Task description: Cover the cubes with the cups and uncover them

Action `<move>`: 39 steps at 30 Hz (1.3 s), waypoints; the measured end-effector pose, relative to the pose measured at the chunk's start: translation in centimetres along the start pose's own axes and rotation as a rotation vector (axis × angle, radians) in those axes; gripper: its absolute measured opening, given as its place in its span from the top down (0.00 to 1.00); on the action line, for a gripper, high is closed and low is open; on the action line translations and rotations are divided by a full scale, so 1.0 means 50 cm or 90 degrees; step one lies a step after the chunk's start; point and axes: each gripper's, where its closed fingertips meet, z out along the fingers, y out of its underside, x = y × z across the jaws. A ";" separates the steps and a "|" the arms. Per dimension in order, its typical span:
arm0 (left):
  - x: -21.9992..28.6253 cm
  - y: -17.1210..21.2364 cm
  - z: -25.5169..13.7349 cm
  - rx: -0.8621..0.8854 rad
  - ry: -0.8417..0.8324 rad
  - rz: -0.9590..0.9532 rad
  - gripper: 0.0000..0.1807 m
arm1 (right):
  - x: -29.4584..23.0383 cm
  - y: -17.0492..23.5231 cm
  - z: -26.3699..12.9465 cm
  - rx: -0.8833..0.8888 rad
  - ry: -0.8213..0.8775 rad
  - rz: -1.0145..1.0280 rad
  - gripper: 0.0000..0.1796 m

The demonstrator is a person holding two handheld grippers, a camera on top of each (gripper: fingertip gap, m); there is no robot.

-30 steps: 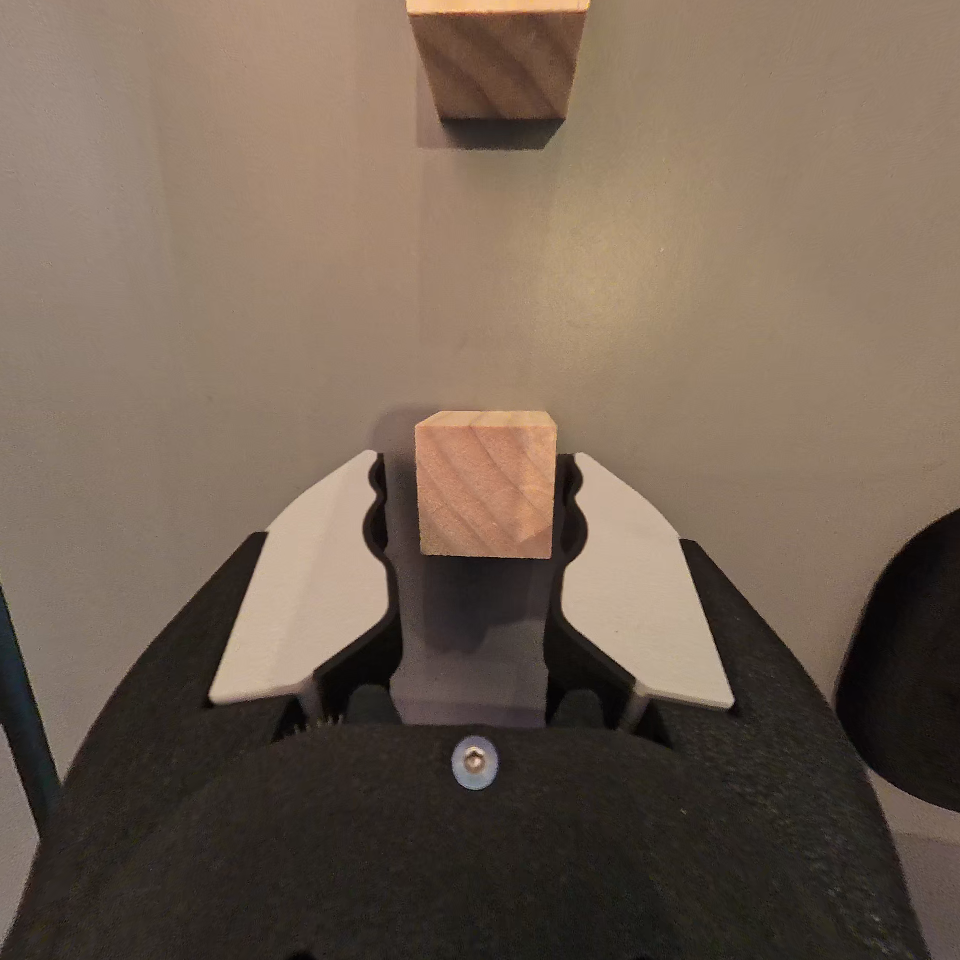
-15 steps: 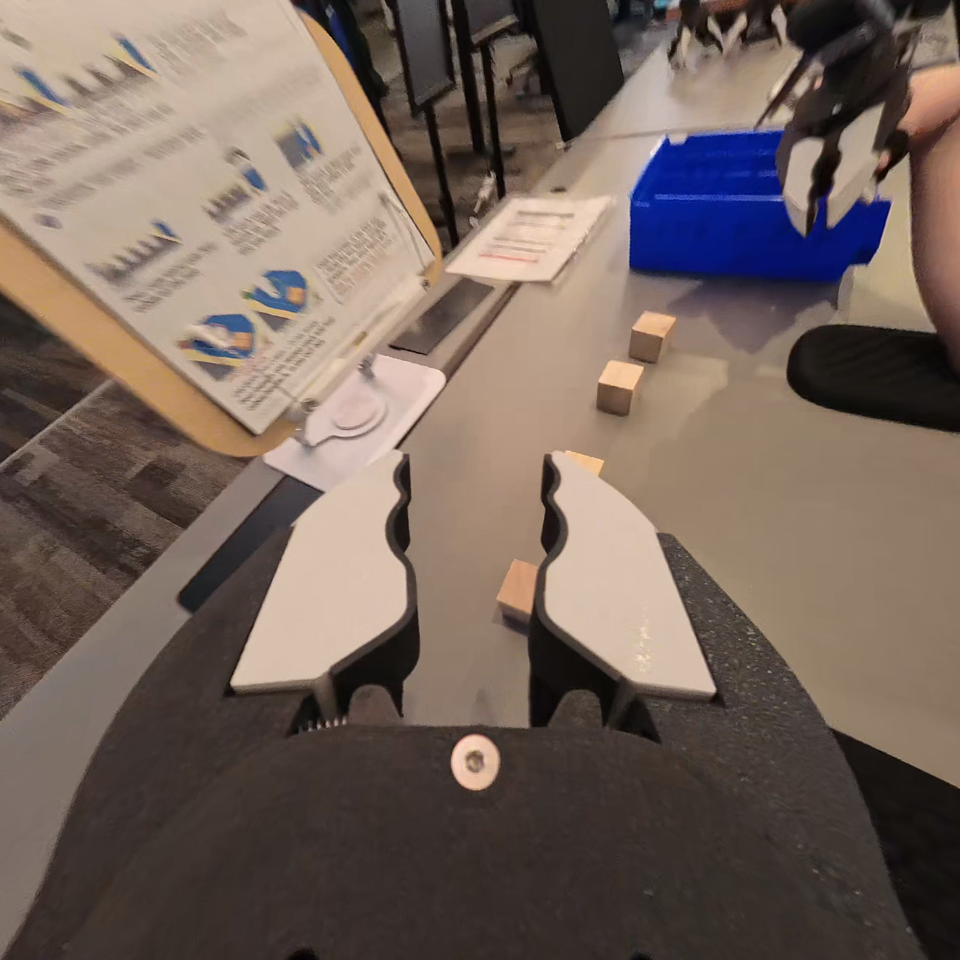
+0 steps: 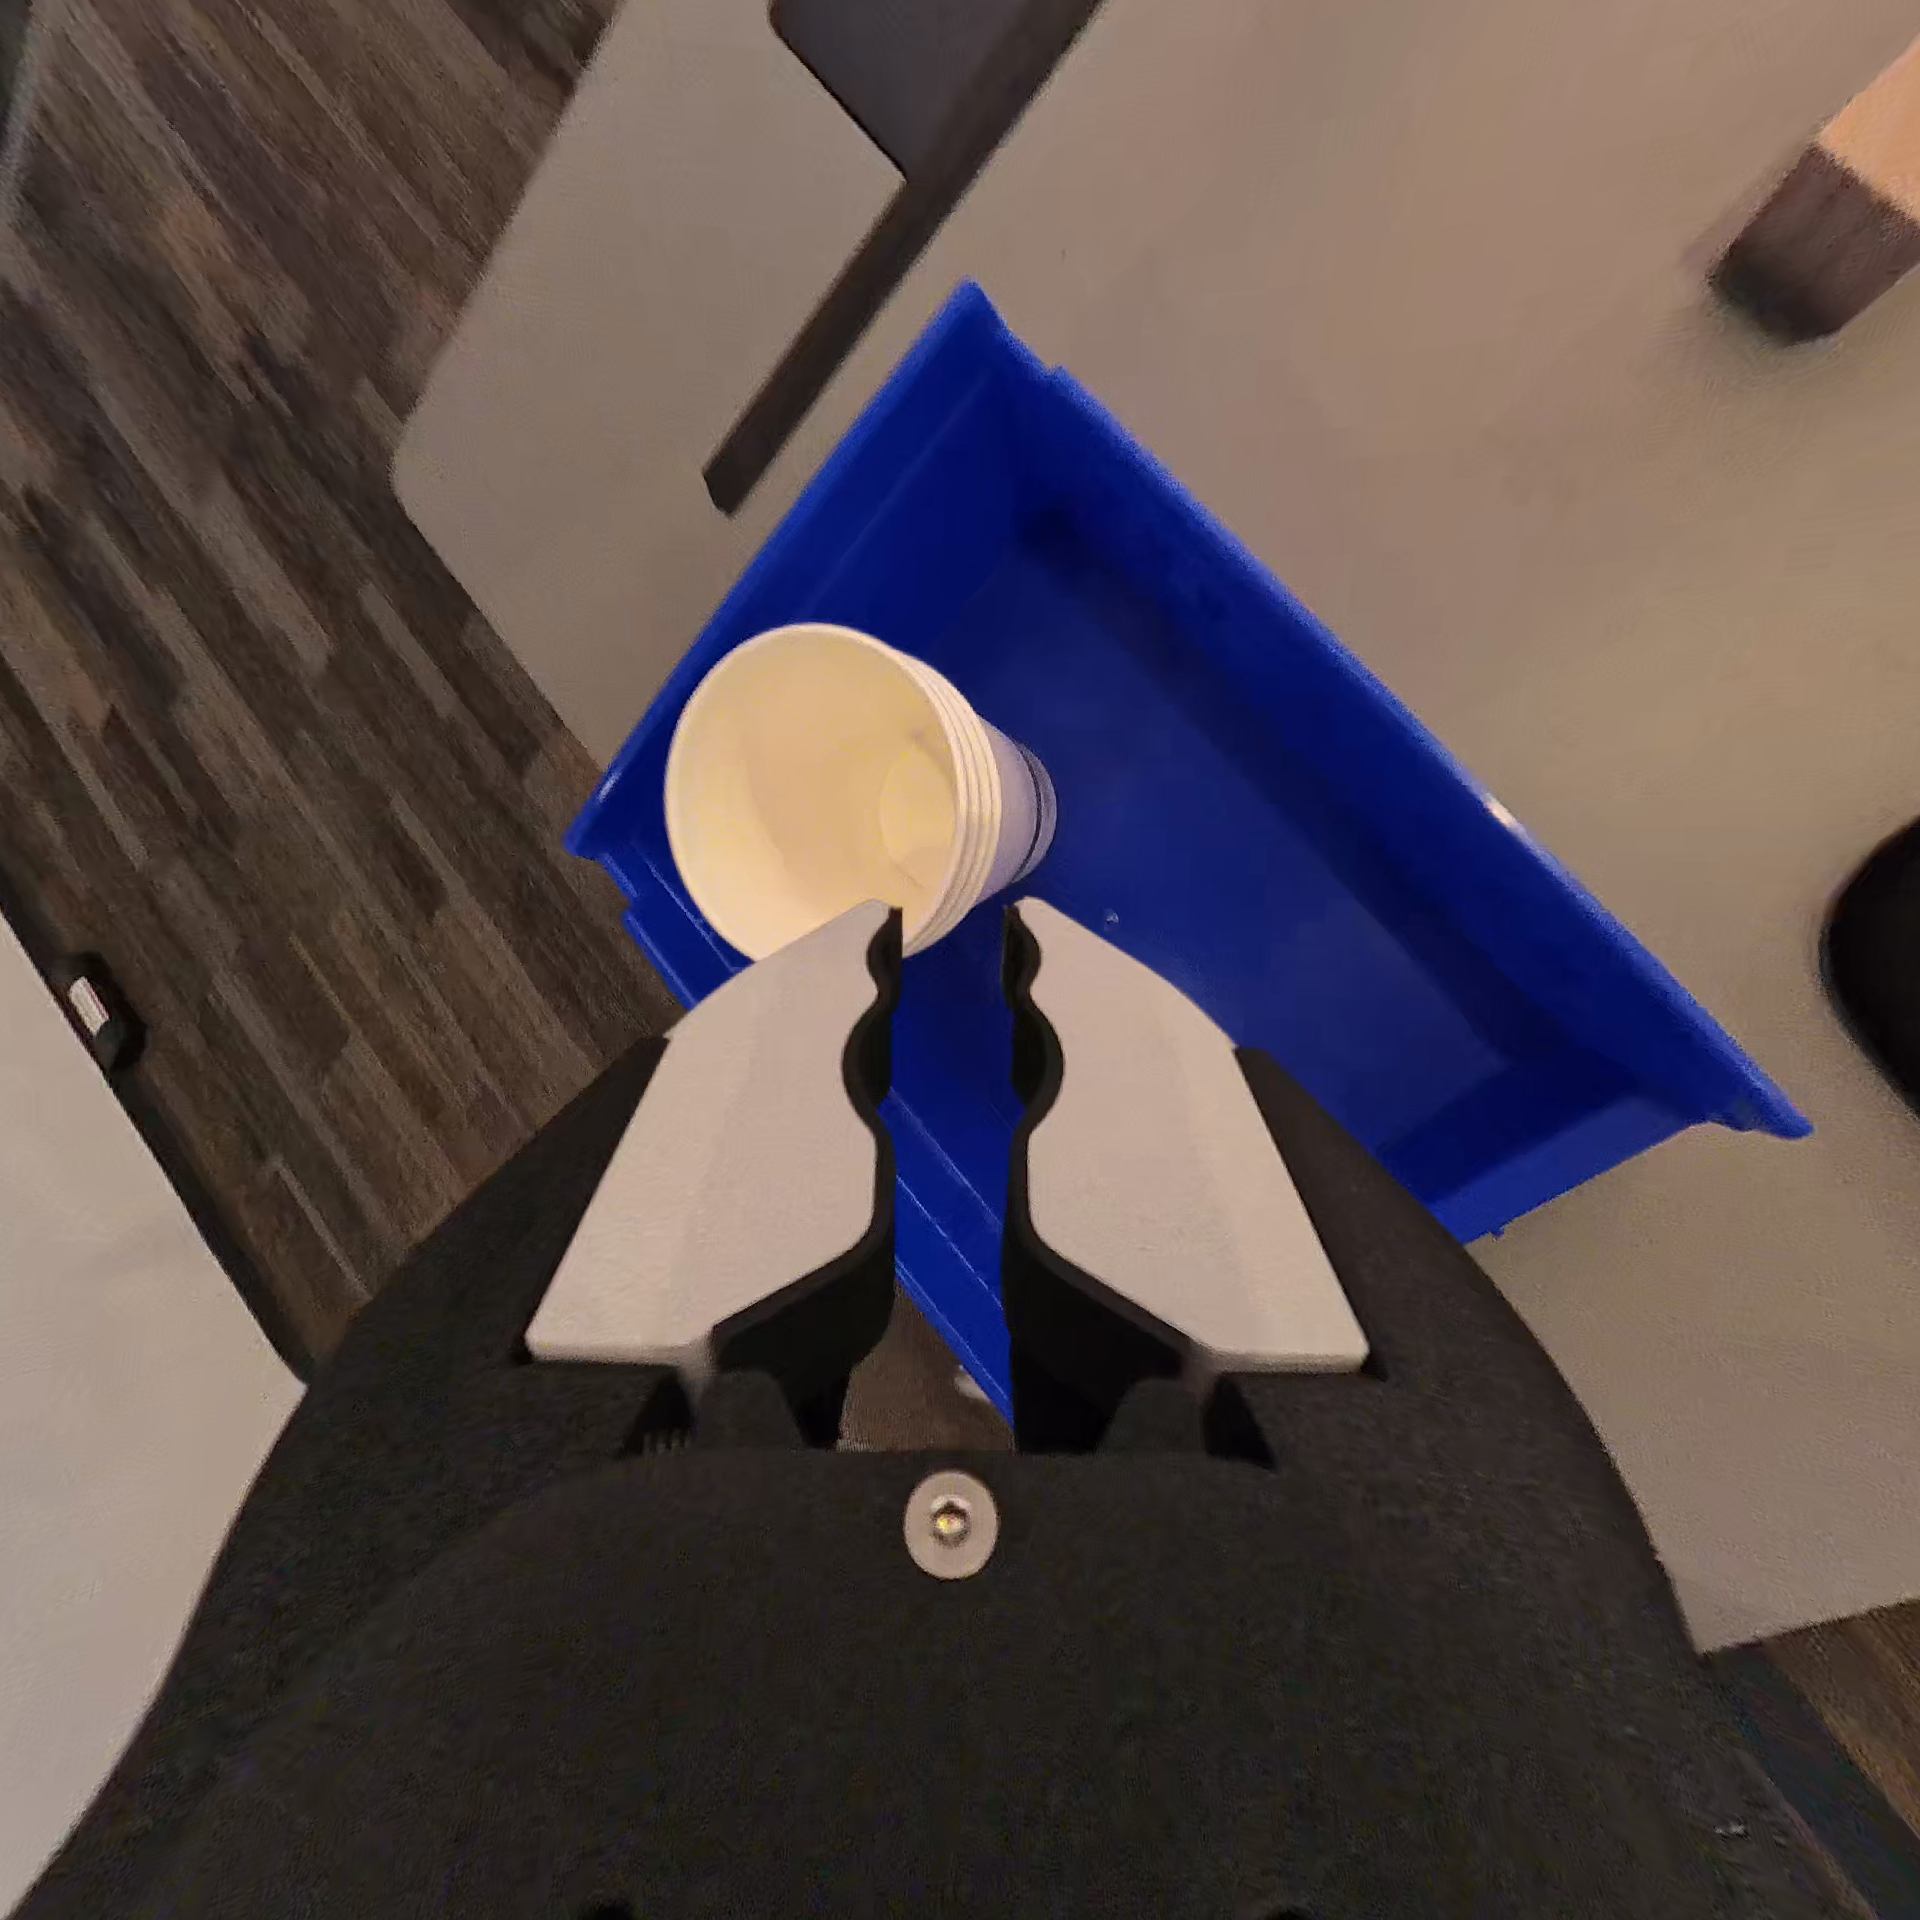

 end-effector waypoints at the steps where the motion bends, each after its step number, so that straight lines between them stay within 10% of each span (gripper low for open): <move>1: 0.002 0.004 0.011 -0.012 0.006 0.004 0.90 | 0.000 0.001 0.001 -0.002 0.000 0.001 0.93; 39: 0.012 0.009 0.125 -0.094 0.085 -0.026 0.97 | 0.004 0.007 0.006 -0.017 -0.006 0.021 0.93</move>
